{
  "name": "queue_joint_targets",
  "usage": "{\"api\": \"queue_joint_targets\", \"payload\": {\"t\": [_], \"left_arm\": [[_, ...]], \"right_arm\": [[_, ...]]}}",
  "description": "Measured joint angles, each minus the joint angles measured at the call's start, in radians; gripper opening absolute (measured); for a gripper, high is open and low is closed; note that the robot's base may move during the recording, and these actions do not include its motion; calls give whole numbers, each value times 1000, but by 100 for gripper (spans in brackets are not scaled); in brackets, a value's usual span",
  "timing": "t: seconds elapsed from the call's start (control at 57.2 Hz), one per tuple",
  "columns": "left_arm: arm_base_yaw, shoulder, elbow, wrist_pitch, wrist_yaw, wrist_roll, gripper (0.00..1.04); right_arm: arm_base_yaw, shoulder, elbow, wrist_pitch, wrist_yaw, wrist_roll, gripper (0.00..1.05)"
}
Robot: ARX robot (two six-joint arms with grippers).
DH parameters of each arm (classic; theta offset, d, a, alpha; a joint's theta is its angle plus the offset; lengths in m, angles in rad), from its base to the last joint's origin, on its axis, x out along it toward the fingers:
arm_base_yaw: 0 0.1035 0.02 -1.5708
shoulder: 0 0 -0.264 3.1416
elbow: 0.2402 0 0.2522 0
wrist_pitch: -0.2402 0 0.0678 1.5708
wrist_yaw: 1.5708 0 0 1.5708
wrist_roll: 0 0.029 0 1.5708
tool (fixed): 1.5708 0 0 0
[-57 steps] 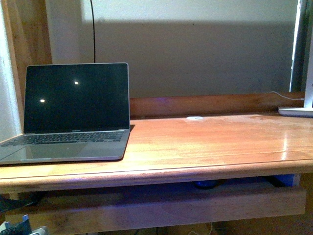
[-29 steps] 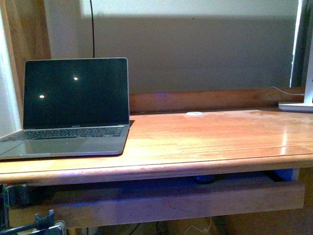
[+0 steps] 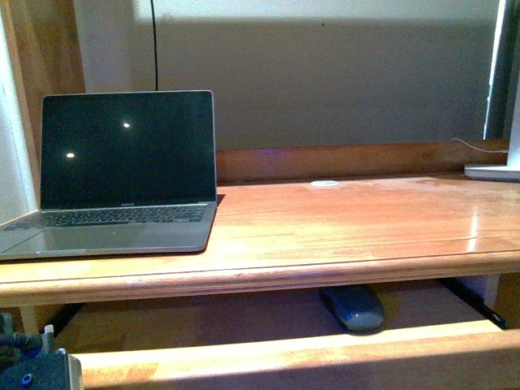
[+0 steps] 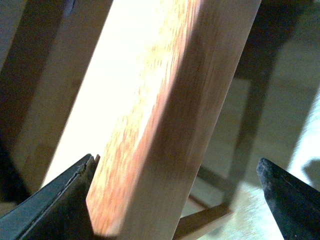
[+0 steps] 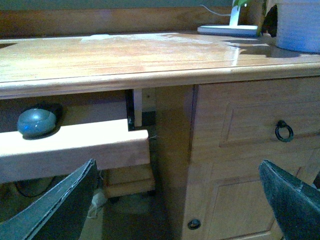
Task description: Place mouse
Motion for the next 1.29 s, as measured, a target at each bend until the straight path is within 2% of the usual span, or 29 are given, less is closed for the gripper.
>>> {"api": "queue_joint_targets", "payload": {"t": [0.175, 0.21, 0.314, 0.384, 0.402, 0.454, 0.664, 0.734, 0.786, 0.839, 0.926, 0.996, 1.101, 1.136, 1.206, 1.293], "left_arm": [[-121, -211, -114, -34, 135, -381, 97], [-139, -265, -143, 9, 144, -551, 97], [-147, -342, -168, 90, 114, -824, 97], [-147, -417, -157, 112, -8, -1015, 97], [-148, -449, -151, 106, -63, -1077, 97], [-160, -505, -148, 79, -166, -1139, 97], [-223, -746, -173, -85, -529, -1163, 97], [-277, -885, -206, -185, -672, -1141, 97], [-356, -1020, -285, -122, -837, -1114, 86], [-415, -1193, -329, -210, -933, -1102, 74], [-391, -1343, -358, -257, -915, -1096, 54], [-321, -1394, -379, -287, -828, -1093, 37], [-249, -1427, -394, -308, -764, -1091, 21], [-211, -1445, -401, -317, -723, -1090, 12], [-168, -1461, -406, -325, -687, -1091, 2], [-119, -1480, -414, -333, -637, -1088, 3]], "right_arm": [[0, 0, 0, 0, 0, 0, 97], [0, 0, 0, 0, 0, 0, 97], [0, 0, 0, 0, 0, 0, 97], [0, 0, 0, 0, 0, 0, 97], [0, 0, 0, 0, 0, 0, 97], [0, 0, 0, 0, 0, 0, 97], [0, 0, 0, 0, 0, 0, 97], [0, 0, 0, 0, 0, 0, 97], [0, 0, 0, 0, 0, 0, 97], [0, 0, 0, 0, 0, 0, 97], [0, 0, 0, 0, 0, 0, 97], [0, 0, 0, 0, 0, 0, 97], [0, 0, 0, 0, 0, 0, 97], [0, 0, 0, 0, 0, 0, 97], [0, 0, 0, 0, 0, 0, 97], [-3, 2, 0, -3, -16, 2, 97]]}}
